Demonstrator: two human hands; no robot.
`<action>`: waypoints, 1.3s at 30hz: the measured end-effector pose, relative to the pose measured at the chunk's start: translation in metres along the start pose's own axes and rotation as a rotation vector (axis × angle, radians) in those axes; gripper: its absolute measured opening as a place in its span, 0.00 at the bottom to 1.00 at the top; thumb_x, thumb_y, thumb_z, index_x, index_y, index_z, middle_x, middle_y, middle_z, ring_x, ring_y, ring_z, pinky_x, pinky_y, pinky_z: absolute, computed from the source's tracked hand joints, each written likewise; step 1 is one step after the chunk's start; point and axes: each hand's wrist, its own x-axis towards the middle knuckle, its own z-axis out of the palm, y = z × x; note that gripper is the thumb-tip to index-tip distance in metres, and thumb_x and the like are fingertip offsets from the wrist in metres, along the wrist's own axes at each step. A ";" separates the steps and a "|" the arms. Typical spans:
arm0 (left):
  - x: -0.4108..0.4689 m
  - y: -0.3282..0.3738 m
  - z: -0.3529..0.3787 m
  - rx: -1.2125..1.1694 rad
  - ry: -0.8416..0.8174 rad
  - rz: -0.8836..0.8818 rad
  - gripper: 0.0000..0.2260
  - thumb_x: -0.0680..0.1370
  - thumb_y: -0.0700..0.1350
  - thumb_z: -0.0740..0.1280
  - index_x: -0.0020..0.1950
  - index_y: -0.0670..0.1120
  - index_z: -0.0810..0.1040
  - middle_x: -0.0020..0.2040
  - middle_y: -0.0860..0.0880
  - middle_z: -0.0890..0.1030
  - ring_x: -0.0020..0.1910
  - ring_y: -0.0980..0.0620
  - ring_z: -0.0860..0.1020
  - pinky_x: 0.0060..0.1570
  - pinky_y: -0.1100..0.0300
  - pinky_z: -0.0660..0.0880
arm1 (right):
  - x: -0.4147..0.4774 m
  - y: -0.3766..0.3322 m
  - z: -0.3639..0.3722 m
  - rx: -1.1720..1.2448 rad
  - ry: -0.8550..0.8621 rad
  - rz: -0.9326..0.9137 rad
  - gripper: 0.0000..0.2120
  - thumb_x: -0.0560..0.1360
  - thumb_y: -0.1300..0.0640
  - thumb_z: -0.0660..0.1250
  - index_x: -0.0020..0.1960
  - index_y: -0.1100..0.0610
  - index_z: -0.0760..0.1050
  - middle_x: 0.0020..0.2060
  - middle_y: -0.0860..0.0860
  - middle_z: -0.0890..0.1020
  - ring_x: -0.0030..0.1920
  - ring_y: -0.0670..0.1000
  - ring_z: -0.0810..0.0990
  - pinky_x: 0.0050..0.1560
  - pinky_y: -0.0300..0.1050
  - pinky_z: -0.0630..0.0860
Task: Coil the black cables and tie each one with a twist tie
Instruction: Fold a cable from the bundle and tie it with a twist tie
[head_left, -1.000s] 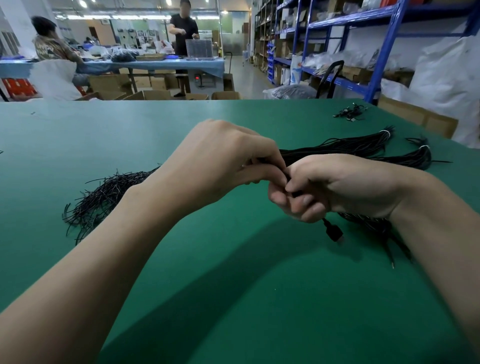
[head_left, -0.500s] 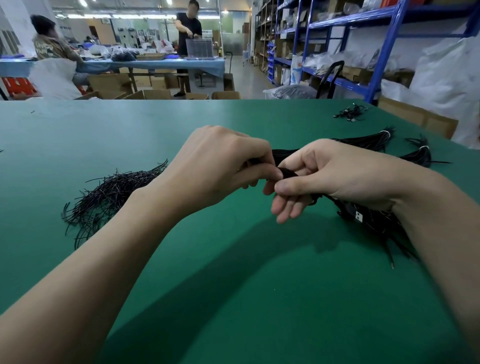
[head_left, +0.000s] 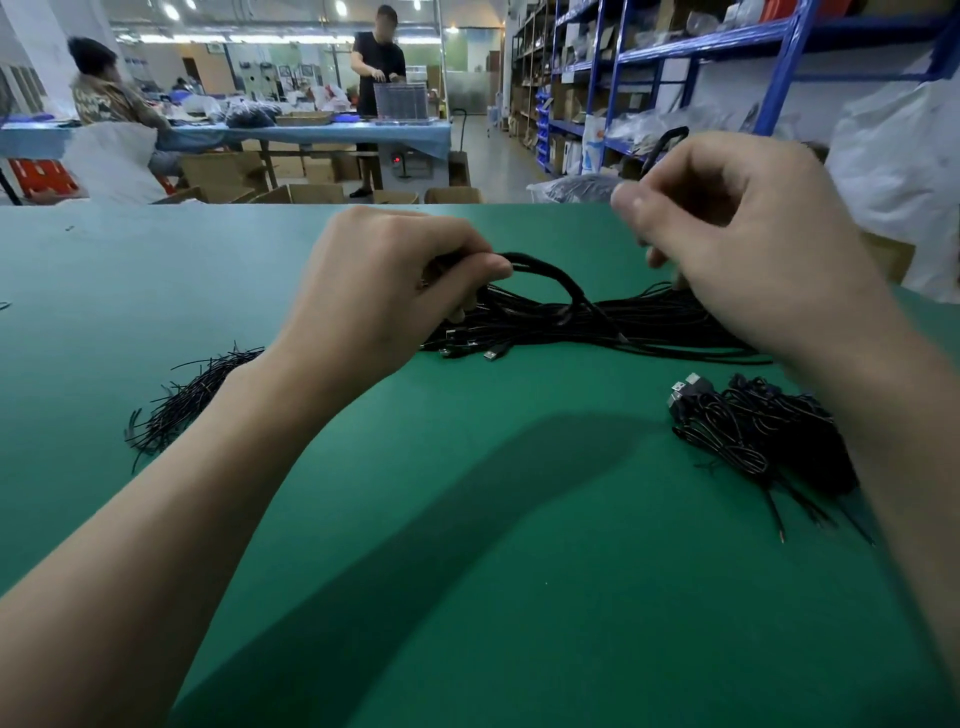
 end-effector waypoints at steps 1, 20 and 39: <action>0.000 0.000 0.000 0.005 0.021 -0.022 0.11 0.81 0.49 0.69 0.46 0.44 0.86 0.34 0.52 0.83 0.32 0.56 0.81 0.39 0.55 0.79 | -0.001 -0.002 0.004 0.008 0.031 0.013 0.14 0.80 0.45 0.66 0.41 0.52 0.79 0.33 0.49 0.82 0.33 0.49 0.79 0.36 0.46 0.78; -0.031 0.039 0.046 0.121 0.026 -0.101 0.10 0.81 0.51 0.66 0.49 0.47 0.84 0.40 0.51 0.85 0.38 0.44 0.82 0.37 0.48 0.76 | -0.026 0.005 0.084 1.103 -0.062 0.770 0.18 0.84 0.47 0.58 0.49 0.61 0.75 0.39 0.57 0.82 0.37 0.51 0.83 0.41 0.43 0.82; -0.095 0.028 0.043 -0.665 -0.146 -0.728 0.11 0.83 0.51 0.65 0.52 0.48 0.85 0.34 0.59 0.78 0.32 0.64 0.72 0.36 0.65 0.69 | -0.076 -0.001 0.095 0.237 -0.529 0.295 0.14 0.84 0.55 0.58 0.40 0.53 0.72 0.28 0.54 0.79 0.25 0.55 0.82 0.24 0.50 0.77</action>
